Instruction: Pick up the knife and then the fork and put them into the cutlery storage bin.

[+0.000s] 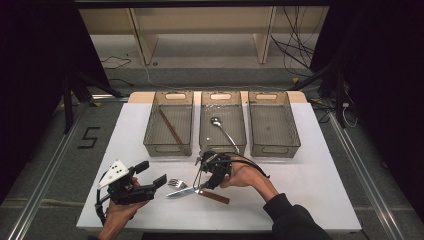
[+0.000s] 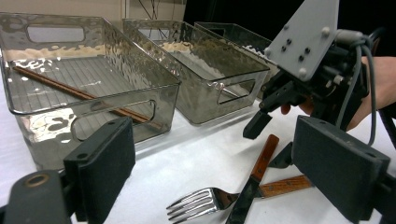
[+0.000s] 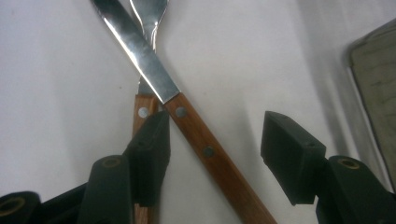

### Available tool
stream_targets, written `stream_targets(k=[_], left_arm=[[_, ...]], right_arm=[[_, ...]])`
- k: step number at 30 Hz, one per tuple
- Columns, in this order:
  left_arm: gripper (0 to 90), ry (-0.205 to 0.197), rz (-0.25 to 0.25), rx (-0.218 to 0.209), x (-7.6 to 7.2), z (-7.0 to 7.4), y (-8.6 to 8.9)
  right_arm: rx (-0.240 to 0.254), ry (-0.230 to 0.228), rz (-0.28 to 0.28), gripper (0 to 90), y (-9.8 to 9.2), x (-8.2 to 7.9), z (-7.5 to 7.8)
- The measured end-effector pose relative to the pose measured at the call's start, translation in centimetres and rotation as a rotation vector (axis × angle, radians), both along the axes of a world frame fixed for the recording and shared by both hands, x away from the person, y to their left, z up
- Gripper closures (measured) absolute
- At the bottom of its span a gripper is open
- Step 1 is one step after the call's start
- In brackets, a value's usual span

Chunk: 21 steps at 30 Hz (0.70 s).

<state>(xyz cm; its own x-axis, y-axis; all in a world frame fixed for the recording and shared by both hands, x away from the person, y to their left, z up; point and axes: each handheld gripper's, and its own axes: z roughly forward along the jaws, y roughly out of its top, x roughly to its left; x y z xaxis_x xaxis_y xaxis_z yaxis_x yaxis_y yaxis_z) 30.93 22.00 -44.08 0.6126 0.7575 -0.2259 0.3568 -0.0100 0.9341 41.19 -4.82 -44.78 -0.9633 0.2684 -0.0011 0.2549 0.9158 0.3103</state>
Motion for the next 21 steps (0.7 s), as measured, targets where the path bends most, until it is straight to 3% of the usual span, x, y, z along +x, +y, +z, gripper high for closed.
stream_targets(k=[15,21], left_arm=[[13.1,0.001,0.003,-0.006,0.0,0.0,0.0],[13.1,0.001,0.003,-0.006,0.0,0.0,0.0]], right_arm=[[-0.076,-0.002,0.051,50.8,0.7,-0.3,-1.2],[-0.083,0.005,0.059,54.8,0.8,-0.3,-1.2]])
